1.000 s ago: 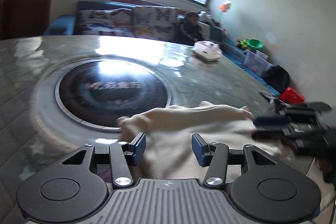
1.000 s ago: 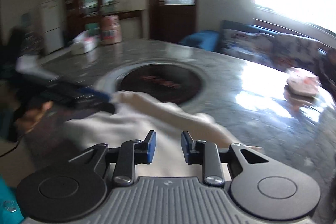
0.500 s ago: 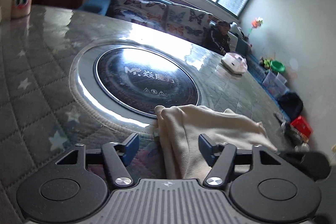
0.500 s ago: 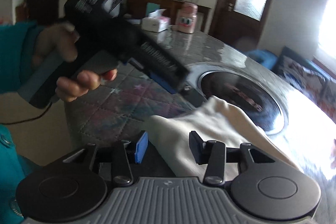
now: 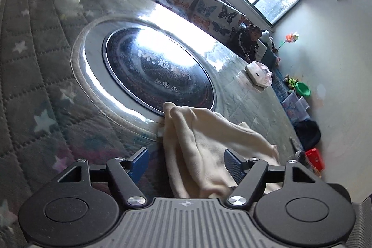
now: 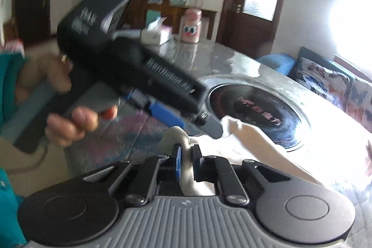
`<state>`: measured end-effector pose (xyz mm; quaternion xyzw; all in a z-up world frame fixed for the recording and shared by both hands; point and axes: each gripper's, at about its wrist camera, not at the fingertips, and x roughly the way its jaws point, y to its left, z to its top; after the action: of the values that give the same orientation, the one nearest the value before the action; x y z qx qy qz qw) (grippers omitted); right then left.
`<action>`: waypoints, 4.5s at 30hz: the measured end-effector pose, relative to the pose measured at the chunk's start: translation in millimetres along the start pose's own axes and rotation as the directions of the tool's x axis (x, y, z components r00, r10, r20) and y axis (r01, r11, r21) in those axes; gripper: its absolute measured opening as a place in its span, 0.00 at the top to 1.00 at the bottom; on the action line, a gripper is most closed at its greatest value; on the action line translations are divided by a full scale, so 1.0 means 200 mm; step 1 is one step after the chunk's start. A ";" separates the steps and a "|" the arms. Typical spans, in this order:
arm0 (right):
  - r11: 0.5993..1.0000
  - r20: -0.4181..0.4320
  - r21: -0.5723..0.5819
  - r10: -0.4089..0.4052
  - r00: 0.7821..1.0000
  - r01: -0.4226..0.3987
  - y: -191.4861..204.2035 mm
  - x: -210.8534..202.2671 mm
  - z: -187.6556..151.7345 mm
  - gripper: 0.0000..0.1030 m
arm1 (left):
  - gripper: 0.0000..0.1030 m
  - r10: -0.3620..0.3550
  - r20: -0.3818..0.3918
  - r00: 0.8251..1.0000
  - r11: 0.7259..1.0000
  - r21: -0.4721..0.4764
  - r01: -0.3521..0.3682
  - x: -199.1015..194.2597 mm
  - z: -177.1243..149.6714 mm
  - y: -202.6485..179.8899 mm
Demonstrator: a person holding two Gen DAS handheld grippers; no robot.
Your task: Fold clothes
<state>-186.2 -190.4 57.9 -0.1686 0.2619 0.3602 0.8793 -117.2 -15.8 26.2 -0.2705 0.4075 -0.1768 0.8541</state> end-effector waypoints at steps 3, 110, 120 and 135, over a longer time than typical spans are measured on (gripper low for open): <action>0.999 0.023 0.035 0.008 1.000 -0.009 -0.05 -0.05 0.01 0.93 | 0.28 -0.024 -0.019 1.000 0.998 -0.065 0.022 0.03 0.01 -0.01; 0.720 -0.089 0.485 -0.524 0.847 0.497 -1.16 -0.51 -0.37 0.90 | 0.85 0.022 -0.059 0.998 0.944 0.329 -0.001 0.60 0.27 -0.78; 0.688 -0.107 0.418 -0.611 0.784 0.593 -1.30 -0.60 -0.29 0.90 | 0.85 -0.010 -0.045 0.999 0.935 0.355 0.025 0.71 0.32 -0.95; 0.654 -0.206 0.432 -0.599 0.774 0.621 -1.46 -0.45 -0.45 0.90 | 0.85 0.068 -0.071 0.995 0.915 0.403 -0.033 0.91 0.28 -0.97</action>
<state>-60.4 -481.6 68.9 -0.0330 0.2896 -0.0360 0.9559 22.5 -246.8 63.3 -0.0716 0.4046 -0.2456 0.8780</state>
